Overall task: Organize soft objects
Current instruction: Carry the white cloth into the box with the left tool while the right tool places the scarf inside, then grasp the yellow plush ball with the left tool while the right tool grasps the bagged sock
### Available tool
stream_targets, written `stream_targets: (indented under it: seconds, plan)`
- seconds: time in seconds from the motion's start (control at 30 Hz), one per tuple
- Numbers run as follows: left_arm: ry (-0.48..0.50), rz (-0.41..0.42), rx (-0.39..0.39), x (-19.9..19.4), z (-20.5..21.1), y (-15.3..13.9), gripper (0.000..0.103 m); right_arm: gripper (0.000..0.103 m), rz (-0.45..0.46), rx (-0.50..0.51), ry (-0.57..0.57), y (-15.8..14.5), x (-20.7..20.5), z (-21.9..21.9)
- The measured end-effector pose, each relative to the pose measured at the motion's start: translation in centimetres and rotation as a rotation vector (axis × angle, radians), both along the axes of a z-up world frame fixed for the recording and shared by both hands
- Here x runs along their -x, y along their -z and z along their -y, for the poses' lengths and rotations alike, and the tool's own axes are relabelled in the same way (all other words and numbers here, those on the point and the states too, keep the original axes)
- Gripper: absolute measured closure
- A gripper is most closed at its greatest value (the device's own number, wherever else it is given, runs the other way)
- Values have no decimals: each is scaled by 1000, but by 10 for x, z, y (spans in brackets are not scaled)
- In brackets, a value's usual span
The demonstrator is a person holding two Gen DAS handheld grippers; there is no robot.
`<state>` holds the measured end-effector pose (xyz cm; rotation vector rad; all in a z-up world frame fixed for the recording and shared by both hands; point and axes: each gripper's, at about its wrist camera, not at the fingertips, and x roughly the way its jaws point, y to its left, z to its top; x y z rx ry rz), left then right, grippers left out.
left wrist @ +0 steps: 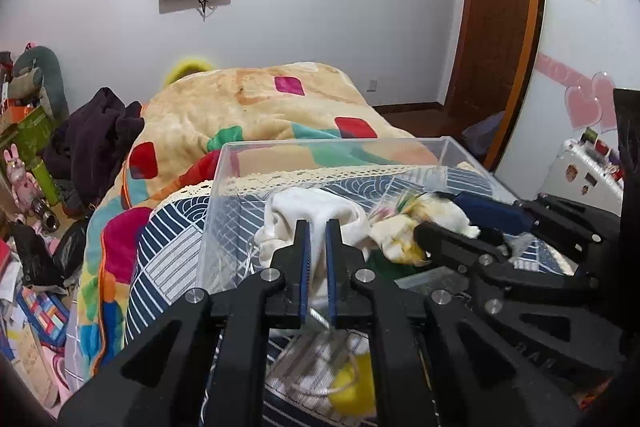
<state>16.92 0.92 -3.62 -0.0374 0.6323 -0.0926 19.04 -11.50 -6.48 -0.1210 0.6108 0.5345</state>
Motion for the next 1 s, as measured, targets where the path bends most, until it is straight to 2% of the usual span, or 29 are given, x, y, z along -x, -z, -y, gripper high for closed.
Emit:
stream_targets:
  seconds: [0.1, 0.23, 0.3, 0.4, 0.47, 0.57, 0.7, 0.87, 1.0]
  plan:
    - [8, 33, 13, 15, -2, -12, 97, 61, 38, -1, 7, -9, 7, 6]
    - [9, 102, 12, 37, -2, -29, 80, 48, 106, -13, 27, -25, 20, 19]
    - [15, 124, 15, 47, -1, -35, 73, 46, 131, -29, 34, -32, 28, 26]
    - [19, 142, 14, 57, 1, -38, 67, 44, 146, -50, 40, -37, 36, 35]
    - [23, 145, 19, 64, 2, -37, 62, 35, 154, -57, 46, -37, 40, 39]
    - [25, 144, 19, 71, 4, -31, 56, 30, 162, -52, 64, -32, 48, 46]
    - [31, 111, 25, 79, 6, -12, 52, 29, 124, -35, 92, -14, 50, 56]
    - [29, 36, 15, 81, 8, 18, 52, 28, 11, -42, 115, 14, 41, 64]
    - [13, -19, 70, 83, 1, 43, 52, 28, -68, -57, 124, 38, 41, 73]
